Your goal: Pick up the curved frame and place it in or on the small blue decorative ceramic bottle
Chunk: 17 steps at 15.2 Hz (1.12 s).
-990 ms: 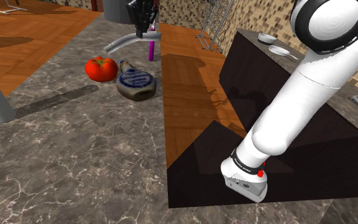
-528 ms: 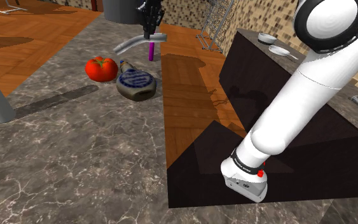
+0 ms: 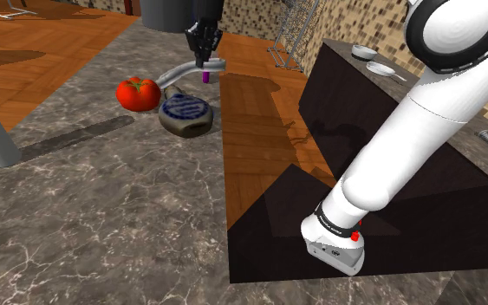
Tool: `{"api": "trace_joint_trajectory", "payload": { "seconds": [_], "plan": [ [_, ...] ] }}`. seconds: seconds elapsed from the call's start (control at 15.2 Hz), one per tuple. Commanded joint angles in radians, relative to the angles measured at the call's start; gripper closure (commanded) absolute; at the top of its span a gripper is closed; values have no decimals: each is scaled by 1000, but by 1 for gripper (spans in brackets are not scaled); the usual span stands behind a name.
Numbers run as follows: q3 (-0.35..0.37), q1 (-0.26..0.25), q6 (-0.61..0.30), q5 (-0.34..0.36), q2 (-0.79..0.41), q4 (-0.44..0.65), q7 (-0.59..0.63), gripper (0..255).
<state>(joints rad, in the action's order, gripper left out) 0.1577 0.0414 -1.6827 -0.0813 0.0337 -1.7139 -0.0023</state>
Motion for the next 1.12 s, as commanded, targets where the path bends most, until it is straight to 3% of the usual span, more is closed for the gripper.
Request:
{"api": "trace_joint_trajectory", "payload": {
  "seconds": [0.0,0.33,0.86,0.92,1.06],
  "plan": [
    [0,0,-30,-1,6,-35,-2,255],
    [1,-1,-105,-3,9,-113,-8,255],
    [1,-1,-105,-3,9,-113,-8,255],
    [1,-1,-105,-3,9,-113,-8,0],
    [1,-1,-105,-3,9,-113,-8,0]
  ]
}}
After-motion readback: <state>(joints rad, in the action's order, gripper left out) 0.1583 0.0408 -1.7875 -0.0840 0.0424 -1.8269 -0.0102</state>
